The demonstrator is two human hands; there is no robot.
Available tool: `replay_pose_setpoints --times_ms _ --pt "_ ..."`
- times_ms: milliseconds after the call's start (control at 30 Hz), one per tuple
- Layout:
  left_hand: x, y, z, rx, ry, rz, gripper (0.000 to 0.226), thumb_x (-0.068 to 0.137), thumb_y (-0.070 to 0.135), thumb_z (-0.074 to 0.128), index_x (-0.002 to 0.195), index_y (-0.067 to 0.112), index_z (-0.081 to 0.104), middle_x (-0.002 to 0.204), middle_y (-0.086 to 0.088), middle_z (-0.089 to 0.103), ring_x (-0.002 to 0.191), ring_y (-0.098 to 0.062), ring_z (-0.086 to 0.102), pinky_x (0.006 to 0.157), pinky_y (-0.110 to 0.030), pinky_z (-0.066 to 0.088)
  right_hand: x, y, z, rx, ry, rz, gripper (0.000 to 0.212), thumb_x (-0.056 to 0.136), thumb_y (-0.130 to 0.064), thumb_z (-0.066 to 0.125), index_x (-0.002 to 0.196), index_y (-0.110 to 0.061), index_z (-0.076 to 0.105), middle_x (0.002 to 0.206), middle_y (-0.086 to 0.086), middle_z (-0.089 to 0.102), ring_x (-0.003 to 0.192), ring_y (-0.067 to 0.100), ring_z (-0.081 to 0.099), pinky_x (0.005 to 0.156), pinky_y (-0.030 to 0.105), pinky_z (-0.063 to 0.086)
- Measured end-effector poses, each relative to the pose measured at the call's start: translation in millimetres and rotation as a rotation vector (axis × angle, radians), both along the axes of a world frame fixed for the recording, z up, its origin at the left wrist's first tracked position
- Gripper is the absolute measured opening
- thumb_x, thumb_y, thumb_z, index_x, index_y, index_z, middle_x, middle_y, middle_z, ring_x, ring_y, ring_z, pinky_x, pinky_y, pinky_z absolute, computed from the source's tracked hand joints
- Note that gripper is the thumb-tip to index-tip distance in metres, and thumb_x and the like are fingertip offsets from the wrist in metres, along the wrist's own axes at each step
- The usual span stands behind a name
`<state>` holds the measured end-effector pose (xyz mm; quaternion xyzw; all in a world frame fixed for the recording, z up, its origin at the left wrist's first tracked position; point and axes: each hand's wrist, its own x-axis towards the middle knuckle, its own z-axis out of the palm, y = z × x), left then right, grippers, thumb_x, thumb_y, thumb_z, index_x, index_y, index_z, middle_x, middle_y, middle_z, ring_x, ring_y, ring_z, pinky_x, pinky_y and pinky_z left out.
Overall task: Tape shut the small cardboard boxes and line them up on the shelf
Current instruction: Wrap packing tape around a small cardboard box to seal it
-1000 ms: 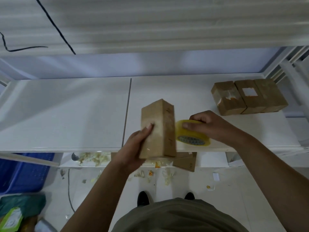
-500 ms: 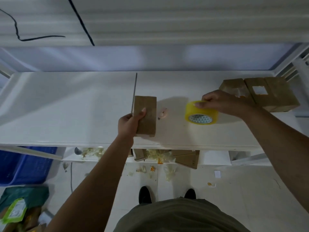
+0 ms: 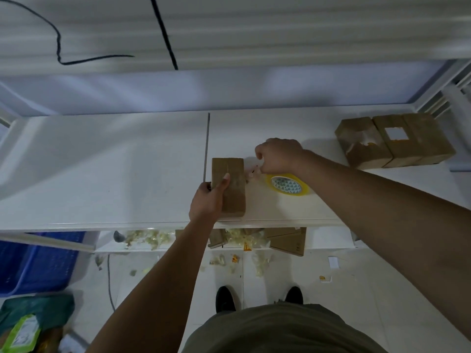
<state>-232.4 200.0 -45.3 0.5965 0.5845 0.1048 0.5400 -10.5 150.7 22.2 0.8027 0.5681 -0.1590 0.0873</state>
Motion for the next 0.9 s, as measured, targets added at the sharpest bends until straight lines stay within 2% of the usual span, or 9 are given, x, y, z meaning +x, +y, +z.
replay_pose_setpoints --times_ms 67,233,333,433,533,633,800,900 --pt "-1 -1 1 0.009 0.017 -0.022 0.080 0.076 0.091 0.052 0.123 0.027 0.060 0.118 0.002 0.074 0.110 -0.028 0.072 0.103 -0.055 0.056 -10 10 0 -0.030 -0.006 0.015 0.052 0.085 -0.055 0.074 0.125 -0.024 0.065 0.122 0.005 0.065 0.109 0.029 0.064 0.080 0.036 0.044" --pt "-3 0 0 -0.012 0.004 -0.046 0.070 0.082 0.088 0.055 0.119 0.029 0.056 0.113 0.004 0.072 0.107 -0.026 0.072 0.101 -0.053 0.058 -32 27 3 -0.162 -0.011 0.044 0.017 0.090 -0.031 0.070 0.102 -0.022 0.062 0.107 0.004 0.066 0.099 0.027 0.065 0.079 0.036 0.047" --pt "-4 0 2 -0.022 -0.008 -0.064 0.074 0.077 0.090 0.055 0.121 0.030 0.056 0.116 0.003 0.073 0.109 -0.027 0.072 0.102 -0.054 0.057 -39 27 3 -0.185 -0.033 0.053 0.017 0.092 -0.025 0.068 0.106 -0.019 0.061 0.106 0.006 0.066 0.098 0.027 0.066 0.081 0.037 0.050" --pt "-6 0 2 -0.022 -0.008 -0.077 0.077 0.077 0.091 0.054 0.123 0.029 0.056 0.118 0.002 0.073 0.110 -0.028 0.072 0.103 -0.054 0.057 -37 24 3 -0.173 -0.015 0.038 0.023 0.091 -0.029 0.071 0.106 -0.016 0.060 0.100 0.006 0.062 0.093 0.027 0.063 0.077 0.036 0.047" --pt "-7 -1 2 -0.005 0.007 -0.099 0.078 0.080 0.091 0.052 0.125 0.027 0.056 0.119 0.001 0.073 0.110 -0.028 0.072 0.102 -0.054 0.058 -25 15 4 0.009 0.010 -0.040 0.029 0.093 -0.038 0.071 0.108 -0.014 0.062 0.102 0.008 0.065 0.090 0.030 0.062 0.075 0.035 0.045" --pt "-6 -3 2 0.046 0.062 -0.115 0.077 0.084 0.092 0.046 0.124 0.027 0.056 0.117 0.003 0.072 0.107 -0.026 0.071 0.099 -0.053 0.058 -8 4 5 0.304 0.079 -0.191 0.022 0.096 -0.036 0.069 0.106 -0.017 0.068 0.104 0.009 0.072 0.093 0.034 0.066 0.073 0.032 0.042" --pt "-6 -6 0 0.123 0.113 -0.125 0.068 0.089 0.090 0.040 0.117 0.030 0.053 0.111 0.007 0.068 0.101 -0.023 0.067 0.095 -0.049 0.057 -5 -11 16 0.614 0.385 -0.306 0.019 0.098 -0.034 0.071 0.107 -0.018 0.077 0.099 0.000 0.078 0.089 0.021 0.068 0.073 0.027 0.041" --pt "-7 -7 0 0.124 0.106 -0.109 0.071 0.088 0.091 0.040 0.118 0.030 0.055 0.112 0.007 0.070 0.101 -0.022 0.068 0.094 -0.048 0.056 -16 -24 20 0.716 0.558 -0.394 0.016 0.100 -0.030 0.070 0.108 -0.017 0.075 0.092 -0.001 0.076 0.077 0.014 0.074 0.075 0.028 0.053"
